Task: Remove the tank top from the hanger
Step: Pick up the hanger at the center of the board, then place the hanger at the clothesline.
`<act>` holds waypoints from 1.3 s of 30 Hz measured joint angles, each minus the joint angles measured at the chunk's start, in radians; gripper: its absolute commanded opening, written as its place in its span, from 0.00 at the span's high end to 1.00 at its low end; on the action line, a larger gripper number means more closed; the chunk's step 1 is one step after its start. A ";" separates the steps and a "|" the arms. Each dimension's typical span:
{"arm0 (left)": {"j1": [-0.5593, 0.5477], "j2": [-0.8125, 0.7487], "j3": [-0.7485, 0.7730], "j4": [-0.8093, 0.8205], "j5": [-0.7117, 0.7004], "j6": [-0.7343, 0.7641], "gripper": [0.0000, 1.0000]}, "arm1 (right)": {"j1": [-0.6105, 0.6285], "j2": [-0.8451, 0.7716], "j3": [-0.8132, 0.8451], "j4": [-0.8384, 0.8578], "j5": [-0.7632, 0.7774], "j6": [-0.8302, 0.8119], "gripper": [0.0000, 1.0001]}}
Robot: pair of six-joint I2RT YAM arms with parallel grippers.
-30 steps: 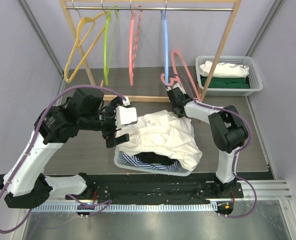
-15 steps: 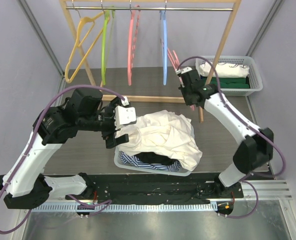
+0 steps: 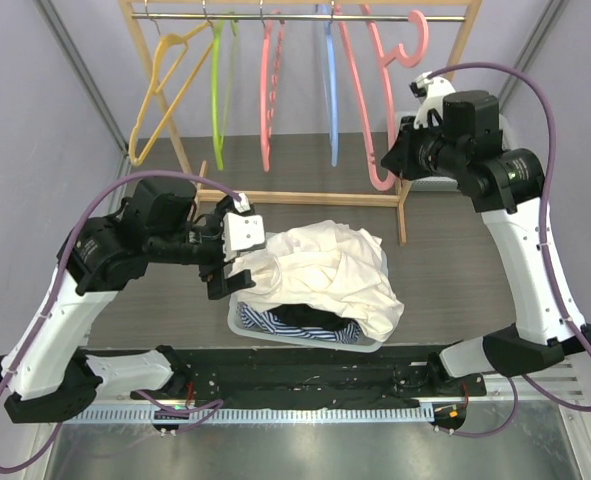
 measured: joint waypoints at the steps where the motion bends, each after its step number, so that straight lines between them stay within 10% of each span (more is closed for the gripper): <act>1: 0.004 -0.004 0.000 0.000 0.004 0.000 0.00 | -0.008 0.016 0.035 -0.018 -0.011 0.011 0.99; 22: 0.033 -0.039 0.006 -0.001 0.023 0.000 0.00 | -0.124 0.243 0.397 -0.094 -0.155 0.111 0.99; 39: 0.051 -0.047 0.006 -0.001 0.031 0.000 0.00 | -0.169 0.296 0.312 -0.016 -0.280 0.127 0.99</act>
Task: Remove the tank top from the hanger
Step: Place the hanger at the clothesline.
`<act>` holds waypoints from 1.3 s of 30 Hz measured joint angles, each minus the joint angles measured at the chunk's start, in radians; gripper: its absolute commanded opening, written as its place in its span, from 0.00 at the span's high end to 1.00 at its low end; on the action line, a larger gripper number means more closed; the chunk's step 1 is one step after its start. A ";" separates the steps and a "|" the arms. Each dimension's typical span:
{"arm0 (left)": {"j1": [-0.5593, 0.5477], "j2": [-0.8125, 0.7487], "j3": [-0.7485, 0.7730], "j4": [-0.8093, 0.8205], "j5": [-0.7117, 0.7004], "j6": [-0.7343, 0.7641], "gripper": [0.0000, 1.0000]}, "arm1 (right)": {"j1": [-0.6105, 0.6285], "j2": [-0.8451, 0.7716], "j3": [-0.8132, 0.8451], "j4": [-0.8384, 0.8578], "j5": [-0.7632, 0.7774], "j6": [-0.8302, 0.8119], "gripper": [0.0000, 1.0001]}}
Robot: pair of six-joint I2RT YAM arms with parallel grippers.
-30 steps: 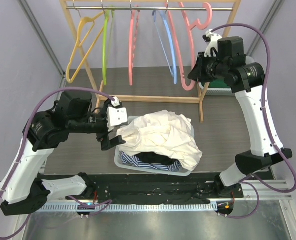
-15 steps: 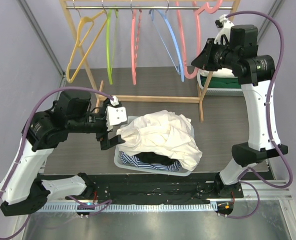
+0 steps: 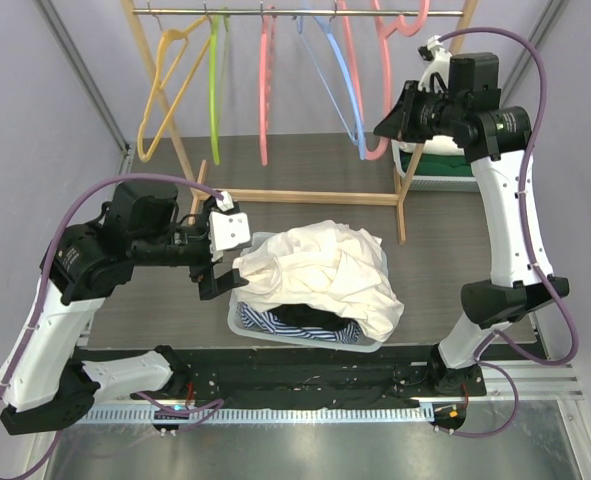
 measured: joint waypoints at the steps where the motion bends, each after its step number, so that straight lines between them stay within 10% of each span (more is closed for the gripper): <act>1: 0.000 0.000 0.000 0.000 0.000 0.000 0.01 | -0.005 0.001 0.001 0.000 -0.011 0.004 0.99; 13: 0.015 -0.007 -0.002 0.000 0.007 0.000 0.00 | -0.061 0.071 0.004 0.155 -0.225 0.153 0.99; 39: 0.027 -0.005 -0.004 0.000 0.031 -0.004 0.00 | -0.063 -0.066 -0.273 0.217 -0.190 0.089 0.99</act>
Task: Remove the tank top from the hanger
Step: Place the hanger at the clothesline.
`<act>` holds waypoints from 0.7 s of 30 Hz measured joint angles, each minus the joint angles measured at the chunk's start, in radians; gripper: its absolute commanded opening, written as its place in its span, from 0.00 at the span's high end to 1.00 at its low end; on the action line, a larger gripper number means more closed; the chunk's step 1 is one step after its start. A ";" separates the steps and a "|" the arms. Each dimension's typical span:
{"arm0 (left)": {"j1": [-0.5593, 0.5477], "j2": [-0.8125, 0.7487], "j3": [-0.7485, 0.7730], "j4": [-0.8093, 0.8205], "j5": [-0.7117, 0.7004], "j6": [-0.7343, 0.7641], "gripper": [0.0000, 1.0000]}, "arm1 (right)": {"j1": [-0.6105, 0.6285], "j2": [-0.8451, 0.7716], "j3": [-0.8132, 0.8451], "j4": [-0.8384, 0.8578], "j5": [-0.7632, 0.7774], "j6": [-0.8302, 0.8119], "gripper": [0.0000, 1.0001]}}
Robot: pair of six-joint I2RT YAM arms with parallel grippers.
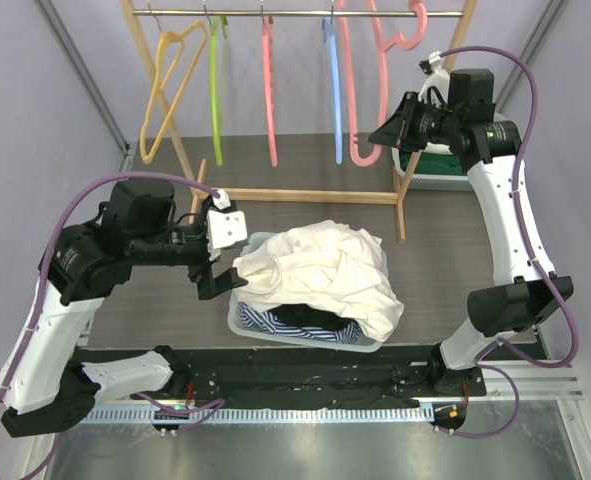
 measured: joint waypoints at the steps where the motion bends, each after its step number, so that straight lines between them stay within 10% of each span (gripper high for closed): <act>1: 0.000 0.000 0.000 0.000 0.002 0.000 0.00 | 0.000 0.002 -0.009 0.008 0.005 0.000 0.99; 12: 0.000 0.001 0.000 0.000 0.010 0.000 0.00 | -0.005 0.007 -0.035 0.047 0.009 -0.005 0.99; 16: 0.000 0.001 0.000 0.000 0.010 0.000 0.00 | -0.004 0.033 0.056 -0.007 0.007 0.018 0.37; 19: 0.003 0.001 0.000 0.000 0.011 -0.001 0.00 | -0.004 0.047 0.120 -0.033 0.022 0.037 0.28; 21: 0.006 0.001 0.000 0.000 0.013 -0.001 0.00 | -0.004 0.045 0.133 -0.042 0.028 0.039 0.01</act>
